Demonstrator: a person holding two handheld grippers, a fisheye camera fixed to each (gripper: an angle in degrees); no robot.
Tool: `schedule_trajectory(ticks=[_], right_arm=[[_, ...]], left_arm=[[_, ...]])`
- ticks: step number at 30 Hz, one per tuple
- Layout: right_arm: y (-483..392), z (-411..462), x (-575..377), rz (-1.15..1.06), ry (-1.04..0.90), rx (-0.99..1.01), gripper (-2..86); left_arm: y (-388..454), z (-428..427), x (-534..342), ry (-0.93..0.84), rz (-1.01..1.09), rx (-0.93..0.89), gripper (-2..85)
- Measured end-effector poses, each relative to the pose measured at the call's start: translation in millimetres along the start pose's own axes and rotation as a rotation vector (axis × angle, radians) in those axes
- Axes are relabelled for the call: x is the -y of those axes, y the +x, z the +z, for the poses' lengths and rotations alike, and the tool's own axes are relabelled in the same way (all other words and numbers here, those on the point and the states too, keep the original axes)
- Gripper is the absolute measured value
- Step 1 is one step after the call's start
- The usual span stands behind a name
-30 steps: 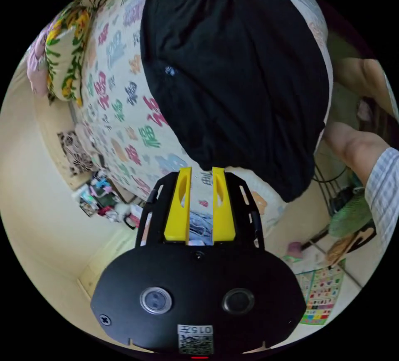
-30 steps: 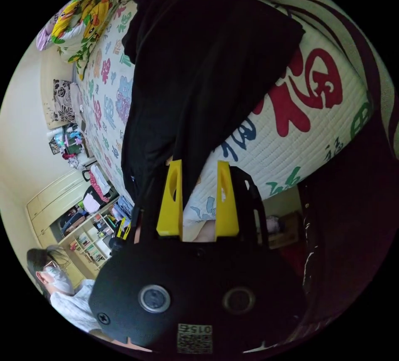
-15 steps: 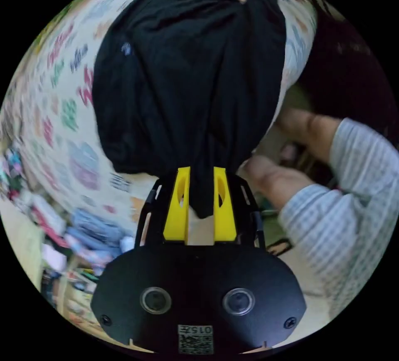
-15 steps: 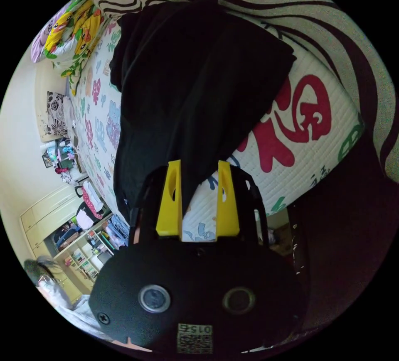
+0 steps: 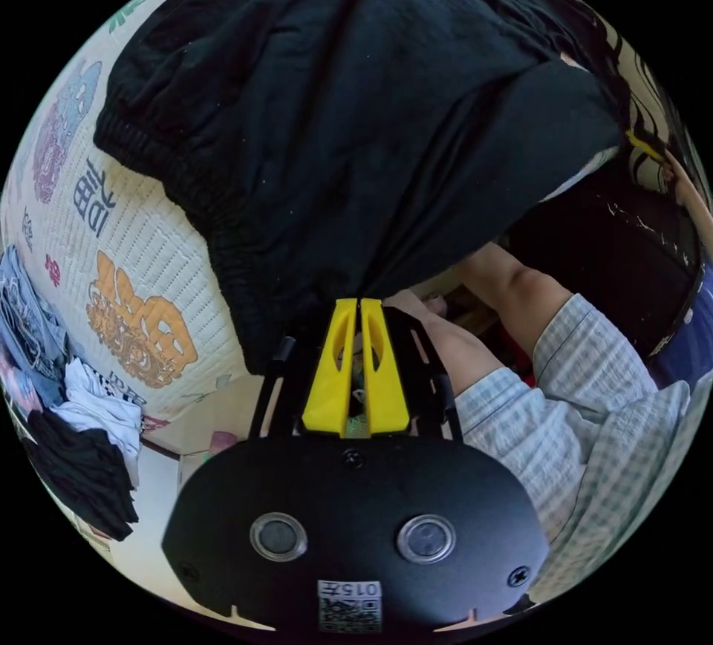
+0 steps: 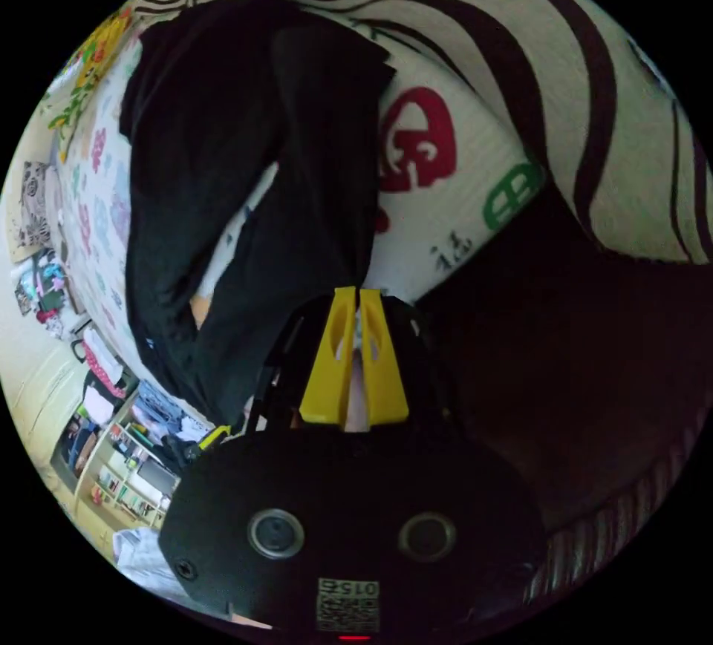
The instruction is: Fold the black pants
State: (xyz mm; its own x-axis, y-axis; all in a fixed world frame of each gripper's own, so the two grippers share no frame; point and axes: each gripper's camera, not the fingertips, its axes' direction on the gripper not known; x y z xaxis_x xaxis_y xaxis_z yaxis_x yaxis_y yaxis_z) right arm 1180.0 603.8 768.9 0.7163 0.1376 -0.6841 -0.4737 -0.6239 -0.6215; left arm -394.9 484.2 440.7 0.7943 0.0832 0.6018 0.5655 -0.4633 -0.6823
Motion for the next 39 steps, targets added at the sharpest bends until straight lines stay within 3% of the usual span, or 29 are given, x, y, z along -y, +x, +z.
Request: schedule_trajectory(ticks=[3, 5, 10, 12, 14, 20, 24, 27, 34, 39], right_arm=[[2.1, 1.4, -13.7, 0.025, -0.085, -0.074, 1.3], [-4.6, -10.5, -21.8, -0.004, -0.043, -0.070, 3.4], [-44.3, -84.1, -35.9, -0.116, 0.267, -0.070, 8.3], [-76.8, -109.5, -26.8, -0.235, 0.295, -0.038, 11.3], [-103.8, -116.5, -13.6, -0.290, 0.256, 0.002, 14.0], [-176.8, -111.3, 26.0, -0.288, 0.136, 0.022, 15.5], [-207.7, -107.1, 19.3, -0.244, 0.095, -0.051, 9.6], [-231.9, -123.6, -6.3, -0.332, 0.110, -0.118, 1.1], [-285.5, -201.3, -67.4, -0.467, 0.232, 0.015, -0.4], [-372.9, -245.2, -94.7, -0.546, 0.319, 0.017, 0.0]], left_arm=[[-21.3, 8.6, -6.9, -0.048, -0.042, -0.015, 2.7], [-37.3, 6.9, -14.3, -0.018, -0.063, -0.064, 4.8], [-107.5, -47.2, -35.1, 0.292, -0.265, -0.130, 7.5], [-147.6, -73.8, -29.8, 0.450, -0.358, -0.124, 9.3], [-177.9, -80.8, -14.4, 0.494, -0.405, -0.147, 10.9], [-251.9, -28.2, 37.4, 0.378, -0.471, -0.306, 16.1], [-254.1, -18.2, 52.0, 0.295, -0.400, -0.125, 12.7], [-263.1, -24.2, 47.1, 0.317, -0.349, -0.108, 7.8], [-330.1, -78.6, 20.6, 0.434, -0.404, -0.006, 5.6], [-370.5, -122.5, 40.0, 0.463, -0.335, 0.146, 5.6]])
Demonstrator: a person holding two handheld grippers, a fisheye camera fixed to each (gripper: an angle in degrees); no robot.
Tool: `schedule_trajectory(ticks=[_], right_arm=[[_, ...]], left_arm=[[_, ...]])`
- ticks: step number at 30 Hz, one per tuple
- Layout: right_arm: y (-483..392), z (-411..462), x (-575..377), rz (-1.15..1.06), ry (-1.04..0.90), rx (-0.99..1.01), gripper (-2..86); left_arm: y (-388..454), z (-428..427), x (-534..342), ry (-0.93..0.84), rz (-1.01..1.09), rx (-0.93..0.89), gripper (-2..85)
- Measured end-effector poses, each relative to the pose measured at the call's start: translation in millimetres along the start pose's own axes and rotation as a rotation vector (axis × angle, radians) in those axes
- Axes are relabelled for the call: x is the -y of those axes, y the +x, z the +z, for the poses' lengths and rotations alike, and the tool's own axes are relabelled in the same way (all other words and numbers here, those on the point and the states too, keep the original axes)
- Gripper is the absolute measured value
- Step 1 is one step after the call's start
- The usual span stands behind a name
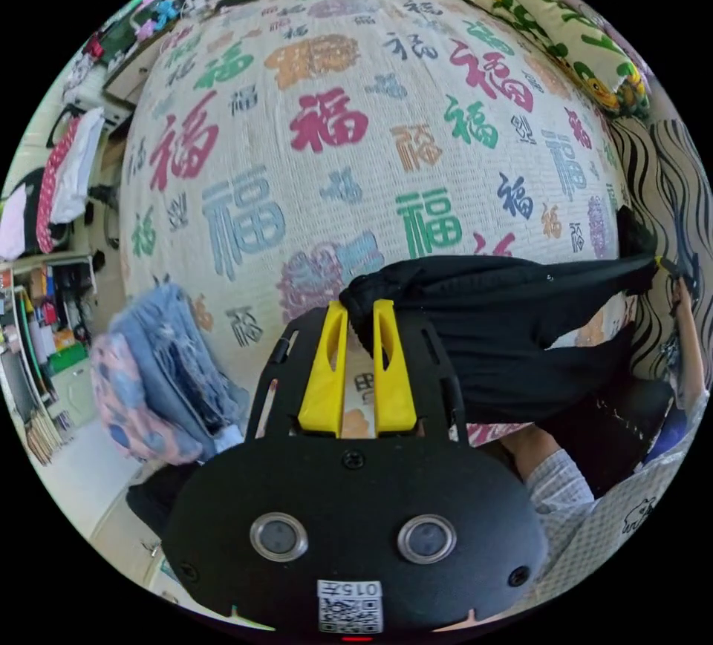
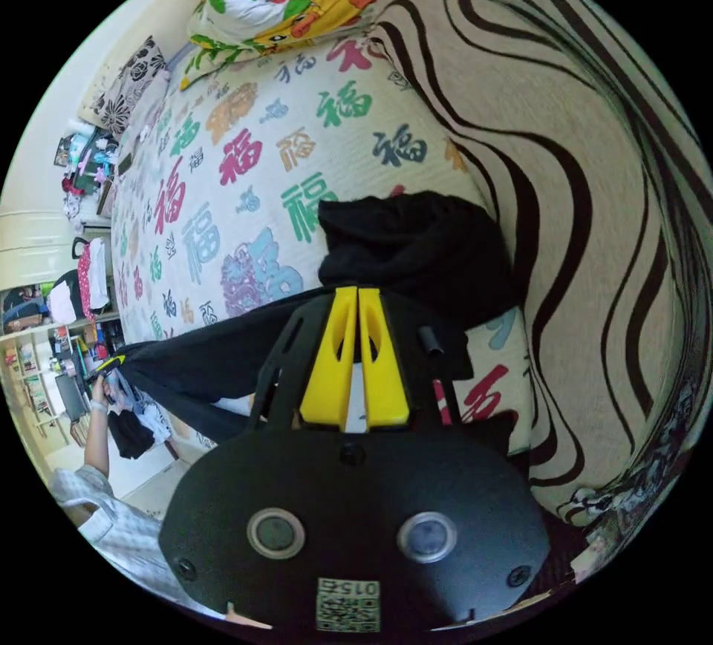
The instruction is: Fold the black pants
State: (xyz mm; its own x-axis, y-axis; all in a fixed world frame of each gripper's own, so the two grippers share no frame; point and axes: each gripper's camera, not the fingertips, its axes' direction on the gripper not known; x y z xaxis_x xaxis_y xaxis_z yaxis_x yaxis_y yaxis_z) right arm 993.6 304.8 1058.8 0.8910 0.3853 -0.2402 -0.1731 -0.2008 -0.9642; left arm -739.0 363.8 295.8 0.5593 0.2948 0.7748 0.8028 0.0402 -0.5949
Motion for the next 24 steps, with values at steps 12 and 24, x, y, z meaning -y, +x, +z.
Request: schedule_trajectory(ticks=[12, 24], right_arm=[[-132.0, -18.7, -25.5, -0.075, -0.051, -0.057, 8.0], [-376.1, 29.2, -111.2, -0.430, -0.272, 0.325, 10.8]], left_arm=[[-50.1, 109.2, -44.7, -0.056, -0.086, 0.003, 8.1], [-108.9, 251.6, -276.1, 0.219, -0.729, -0.624, 13.3]])
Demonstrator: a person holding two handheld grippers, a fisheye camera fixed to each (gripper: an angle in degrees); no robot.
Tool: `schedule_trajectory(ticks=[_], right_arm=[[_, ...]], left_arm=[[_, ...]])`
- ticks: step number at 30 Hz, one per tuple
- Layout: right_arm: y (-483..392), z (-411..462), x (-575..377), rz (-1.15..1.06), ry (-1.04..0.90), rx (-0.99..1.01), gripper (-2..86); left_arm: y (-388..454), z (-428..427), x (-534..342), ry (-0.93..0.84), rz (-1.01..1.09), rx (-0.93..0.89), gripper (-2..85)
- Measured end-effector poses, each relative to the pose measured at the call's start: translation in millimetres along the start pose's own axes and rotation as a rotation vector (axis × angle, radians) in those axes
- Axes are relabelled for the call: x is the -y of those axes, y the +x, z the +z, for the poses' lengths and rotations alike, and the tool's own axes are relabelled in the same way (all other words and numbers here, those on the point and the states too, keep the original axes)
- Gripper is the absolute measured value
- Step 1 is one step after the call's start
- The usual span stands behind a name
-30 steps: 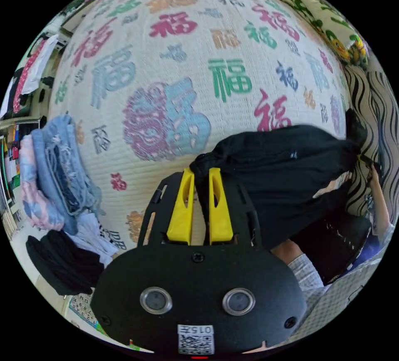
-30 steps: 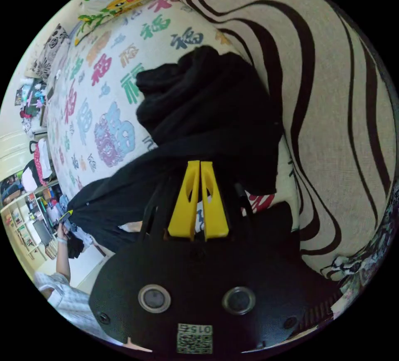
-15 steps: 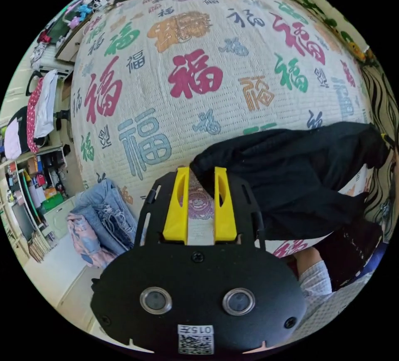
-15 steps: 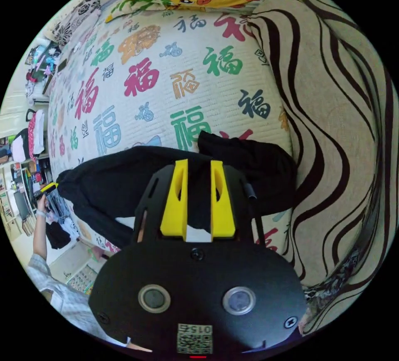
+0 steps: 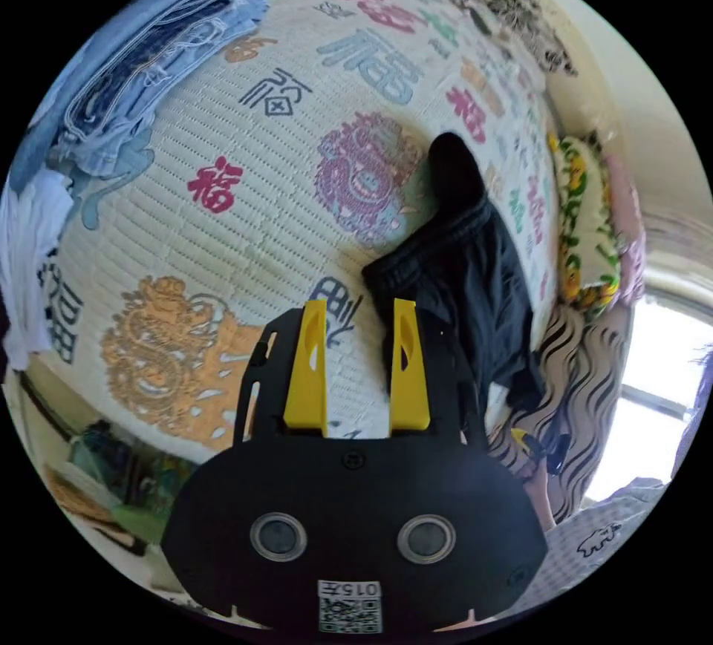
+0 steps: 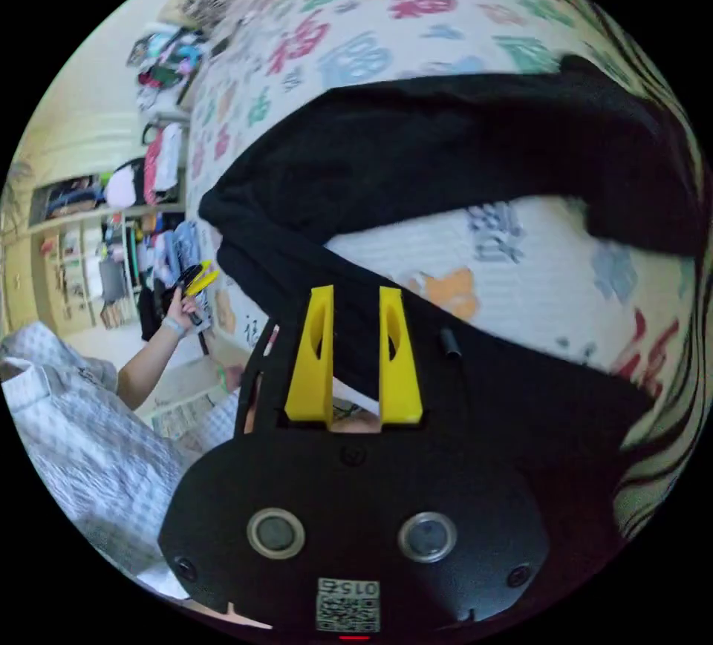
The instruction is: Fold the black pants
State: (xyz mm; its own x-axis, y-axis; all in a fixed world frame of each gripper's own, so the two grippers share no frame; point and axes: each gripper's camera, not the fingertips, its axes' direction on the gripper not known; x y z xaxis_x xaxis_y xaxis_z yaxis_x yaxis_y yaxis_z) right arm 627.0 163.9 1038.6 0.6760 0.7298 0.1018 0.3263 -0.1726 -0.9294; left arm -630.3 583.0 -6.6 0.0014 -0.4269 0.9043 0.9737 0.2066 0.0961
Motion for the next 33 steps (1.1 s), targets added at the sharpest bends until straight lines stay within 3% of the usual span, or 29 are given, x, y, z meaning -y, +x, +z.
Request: schedule_trajectory(ticks=[4, 6, 10, 13, 15, 18, 25, 31, 33], right_arm=[[-123.5, 51.9, 126.8, -0.377, -0.067, 0.061, 13.6], [-206.5, 93.0, 196.5, -0.507, -0.129, 0.056, 15.1], [-300.4, 172.4, 265.7, -0.486, -0.296, 0.052, 16.8], [-343.0, 238.4, 287.5, -0.426, -0.521, -0.130, 17.0], [-371.5, 256.8, 287.2, -0.446, -0.462, -0.417, 12.9], [-399.2, 266.3, 283.6, -0.564, -0.476, -0.540, 9.7], [-448.2, 246.3, 281.4, -0.546, -0.416, -0.304, 3.5], [-547.3, 274.0, 275.0, -0.714, -0.333, -0.125, 3.8], [-571.6, 298.3, 268.1, -0.743, -0.329, -0.123, 5.2]], left_arm=[[-13.8, 35.6, -3.6, -0.029, -0.011, -0.066, 14.7], [-18.0, 43.0, -12.8, -0.004, 0.005, 0.020, 13.5], [-31.8, 43.0, -34.9, 0.002, 0.079, 0.038, 6.7], [-56.1, 28.2, -54.8, 0.043, 0.064, -0.078, 4.8], [-67.5, 11.9, -70.8, 0.060, 0.094, -0.076, 4.2], [-78.7, -7.6, -91.4, 0.074, 0.136, -0.078, 3.1], [-109.4, -47.9, -126.4, 0.104, 0.111, -0.089, 1.9], [-157.2, -129.2, -151.6, 0.291, -0.035, -0.029, 2.6], [-163.0, -160.9, -155.3, 0.356, -0.063, 0.105, 3.5]])
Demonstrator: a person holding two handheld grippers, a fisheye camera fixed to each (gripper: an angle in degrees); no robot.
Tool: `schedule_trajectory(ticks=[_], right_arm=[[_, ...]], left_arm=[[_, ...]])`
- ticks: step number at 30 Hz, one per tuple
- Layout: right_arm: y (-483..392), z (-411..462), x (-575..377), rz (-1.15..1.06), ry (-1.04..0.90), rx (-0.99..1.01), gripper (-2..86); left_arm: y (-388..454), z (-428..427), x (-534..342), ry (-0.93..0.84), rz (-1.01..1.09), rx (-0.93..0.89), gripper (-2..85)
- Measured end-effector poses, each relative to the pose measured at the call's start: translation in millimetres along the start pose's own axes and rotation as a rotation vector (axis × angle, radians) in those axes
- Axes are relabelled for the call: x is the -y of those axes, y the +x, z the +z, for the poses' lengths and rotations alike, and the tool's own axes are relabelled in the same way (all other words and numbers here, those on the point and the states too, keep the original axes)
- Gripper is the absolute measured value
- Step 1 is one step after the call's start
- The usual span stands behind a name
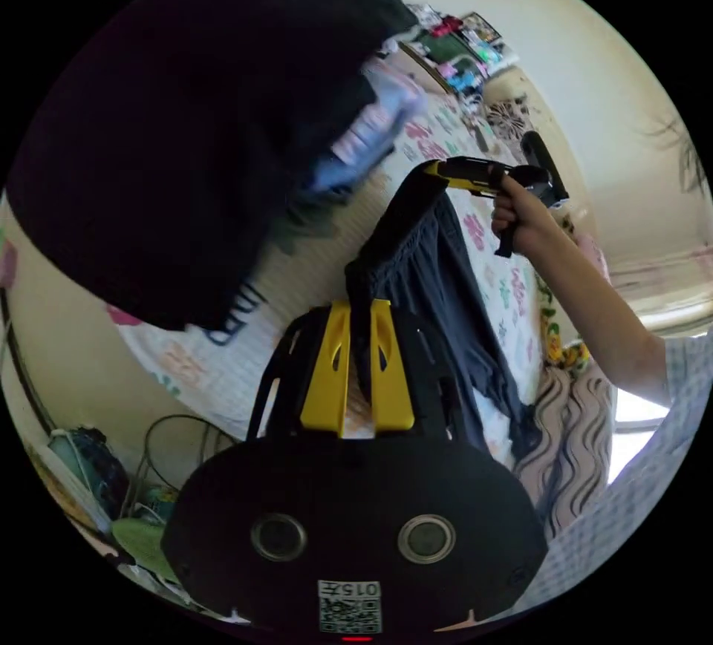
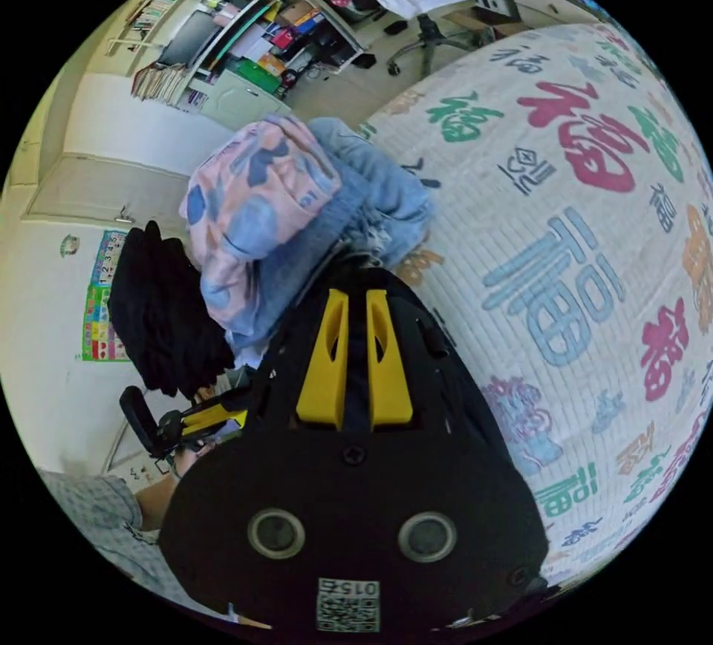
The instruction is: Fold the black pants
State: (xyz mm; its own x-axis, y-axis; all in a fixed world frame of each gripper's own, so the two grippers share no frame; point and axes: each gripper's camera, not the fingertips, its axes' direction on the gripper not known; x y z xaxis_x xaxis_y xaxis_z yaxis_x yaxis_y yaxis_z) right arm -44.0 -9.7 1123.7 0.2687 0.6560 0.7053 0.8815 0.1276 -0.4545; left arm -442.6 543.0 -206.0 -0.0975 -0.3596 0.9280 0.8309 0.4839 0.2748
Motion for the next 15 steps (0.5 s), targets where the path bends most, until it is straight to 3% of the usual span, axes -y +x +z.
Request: schedule_trajectory(ticks=[2, 4, 6, 9, 13, 15], right_arm=[[-0.1, 17.5, 1.1, 0.121, -0.040, -0.057, 6.2], [6.2, 15.7, -15.0, 0.165, -0.007, 0.008, 6.9], [26.4, -10.5, -59.7, 0.204, 0.104, 0.228, 8.1], [56.3, -48.1, -141.2, 0.235, 0.207, 0.348, 8.0], [103.1, -88.7, -257.7, 0.364, 0.193, 0.262, 8.6], [146.8, -116.1, -346.6, 0.553, 0.169, 0.164, 9.5]], left_arm=[[3.3, -5.7, 5.2, -0.028, 0.052, 0.159, 4.7], [4.1, -0.9, 5.0, -0.091, 0.071, 0.233, 5.1], [15.6, -9.0, -1.9, -0.120, 0.095, 0.305, 5.0], [40.0, -33.0, -14.1, -0.143, 0.137, 0.448, 5.7], [100.2, -56.2, -23.5, -0.171, 0.304, 0.337, 6.1], [165.5, -50.0, -25.0, -0.237, 0.479, 0.184, 6.8]])
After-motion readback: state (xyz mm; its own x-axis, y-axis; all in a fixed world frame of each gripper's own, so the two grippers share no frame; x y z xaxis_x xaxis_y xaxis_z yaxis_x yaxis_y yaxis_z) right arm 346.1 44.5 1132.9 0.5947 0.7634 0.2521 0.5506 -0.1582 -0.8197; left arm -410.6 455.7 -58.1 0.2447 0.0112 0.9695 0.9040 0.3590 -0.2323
